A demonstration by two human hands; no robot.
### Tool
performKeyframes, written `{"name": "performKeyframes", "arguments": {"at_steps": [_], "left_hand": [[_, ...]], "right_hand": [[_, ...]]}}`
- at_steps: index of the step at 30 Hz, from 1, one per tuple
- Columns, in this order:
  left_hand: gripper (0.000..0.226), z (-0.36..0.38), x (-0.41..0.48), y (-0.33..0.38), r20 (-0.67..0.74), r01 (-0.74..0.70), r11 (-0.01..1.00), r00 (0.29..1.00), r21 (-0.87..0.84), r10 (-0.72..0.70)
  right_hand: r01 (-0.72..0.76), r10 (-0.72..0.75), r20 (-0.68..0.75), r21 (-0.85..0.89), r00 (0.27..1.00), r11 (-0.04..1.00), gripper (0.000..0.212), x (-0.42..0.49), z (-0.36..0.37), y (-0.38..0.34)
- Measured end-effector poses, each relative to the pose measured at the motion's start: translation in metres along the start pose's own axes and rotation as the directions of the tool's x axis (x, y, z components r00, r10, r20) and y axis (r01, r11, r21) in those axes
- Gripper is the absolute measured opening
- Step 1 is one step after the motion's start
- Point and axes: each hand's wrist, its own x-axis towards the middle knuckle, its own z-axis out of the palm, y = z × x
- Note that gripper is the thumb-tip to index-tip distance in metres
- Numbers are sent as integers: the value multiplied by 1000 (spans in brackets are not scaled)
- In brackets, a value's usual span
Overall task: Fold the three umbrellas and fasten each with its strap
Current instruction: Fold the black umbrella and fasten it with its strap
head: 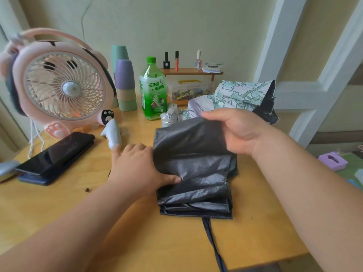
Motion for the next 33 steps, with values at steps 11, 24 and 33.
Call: {"name": "performKeyframes", "arguments": {"at_steps": [11,24,33], "left_hand": [[96,17,-7,-7,-59,-56,997,997,-60,53],[99,16,-9,-9,-6,-103,993,995,-64,103],[60,20,-3,-26,-73,-203,908,979,-368,189]], "right_hand": [[193,-195,223,30,955,981,57,-46,-14,25],[291,-288,157,2,945,957,44,-67,5,50],[247,-253,40,127,967,961,56,-82,-16,60]]}}
